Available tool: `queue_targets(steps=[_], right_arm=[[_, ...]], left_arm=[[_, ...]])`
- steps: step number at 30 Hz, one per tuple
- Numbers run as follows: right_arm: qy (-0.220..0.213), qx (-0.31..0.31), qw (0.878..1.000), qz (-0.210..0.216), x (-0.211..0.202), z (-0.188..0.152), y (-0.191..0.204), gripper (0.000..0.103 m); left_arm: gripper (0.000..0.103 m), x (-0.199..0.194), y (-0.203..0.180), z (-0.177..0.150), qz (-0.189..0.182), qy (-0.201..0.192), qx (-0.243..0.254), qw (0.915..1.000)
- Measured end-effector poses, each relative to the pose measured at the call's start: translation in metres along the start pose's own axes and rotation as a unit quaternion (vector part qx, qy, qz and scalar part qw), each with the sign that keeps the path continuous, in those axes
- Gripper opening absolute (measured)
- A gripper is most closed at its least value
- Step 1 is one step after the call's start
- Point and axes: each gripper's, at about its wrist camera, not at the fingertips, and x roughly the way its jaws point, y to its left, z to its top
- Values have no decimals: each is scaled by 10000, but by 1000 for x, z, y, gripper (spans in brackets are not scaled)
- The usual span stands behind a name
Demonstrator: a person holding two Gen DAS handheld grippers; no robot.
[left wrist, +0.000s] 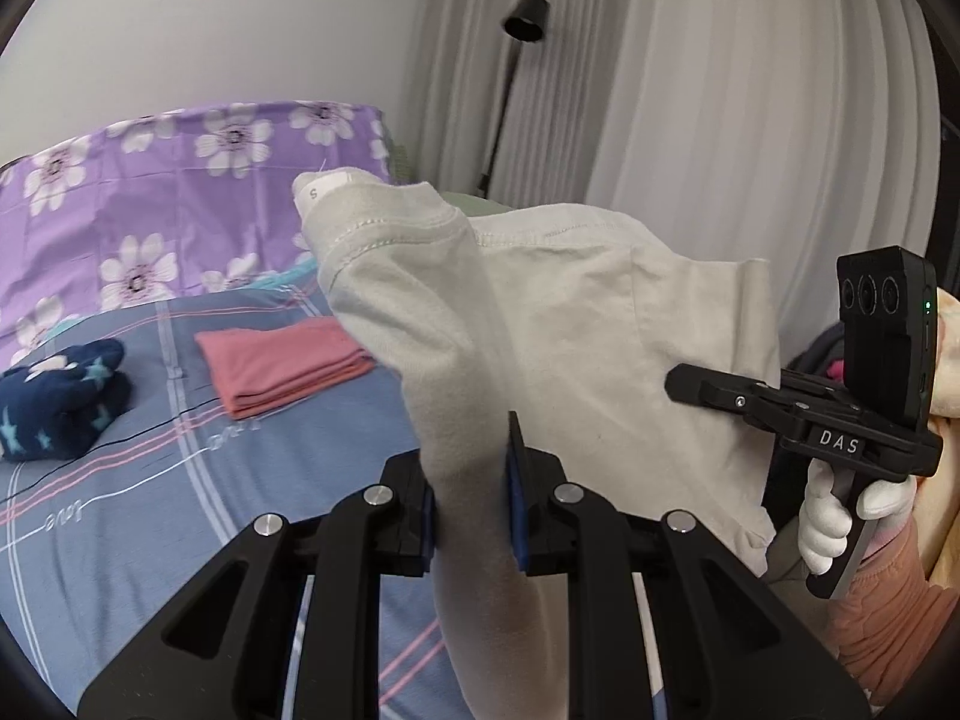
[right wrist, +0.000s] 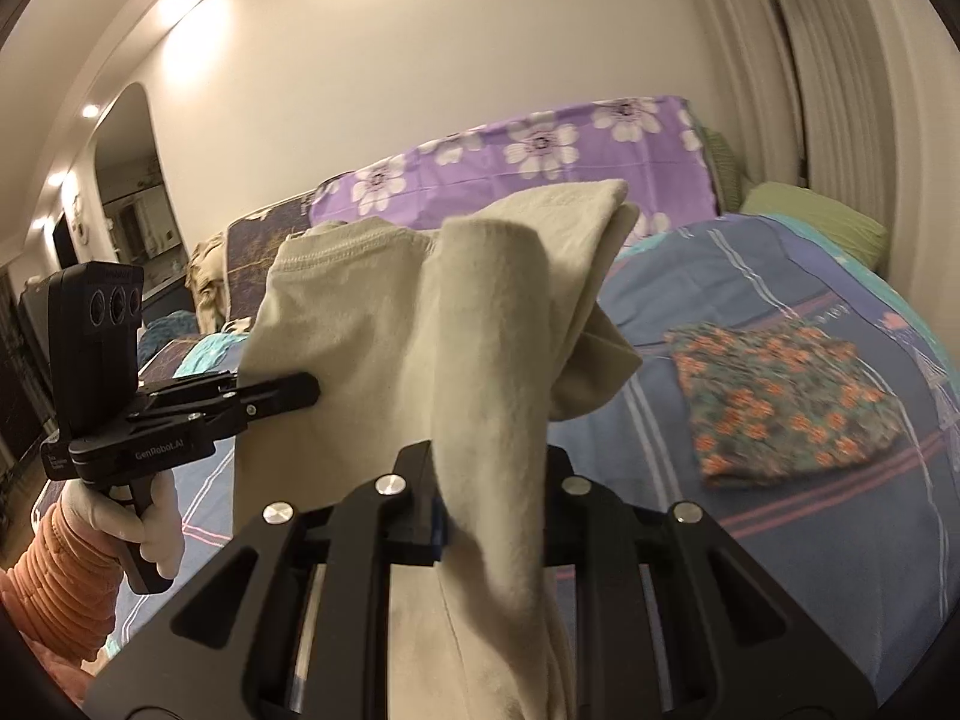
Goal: Fold small clothes
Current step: 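Lift the beige shirt with both grippers and carry it toward the floral cloth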
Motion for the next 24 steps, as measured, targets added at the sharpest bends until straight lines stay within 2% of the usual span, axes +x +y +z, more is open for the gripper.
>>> queue_targets(steps=[5, 10, 17, 20, 24], right_arm=[[-106, 167, 9994, -295, -19, 3, -30, 17], [-246, 269, 9972, -646, -30, 21, -61, 17], [-598, 414, 9858, -1516, -32, 72, -112, 17], [-722, 480, 9782, -1886, -27, 98, -135, 17], [-782, 648, 9707, -2176, -20, 118, -163, 17]], left_arm=[[19, 24, -29, 16, -224, 31, 215, 9995], [19, 54, -55, 44, -432, 68, 365, 9984], [19, 102, -81, 111, -667, 97, 455, 9967], [19, 125, -95, 138, -631, 76, 605, 9961], [19, 155, -111, 159, -529, 117, 807, 9953]])
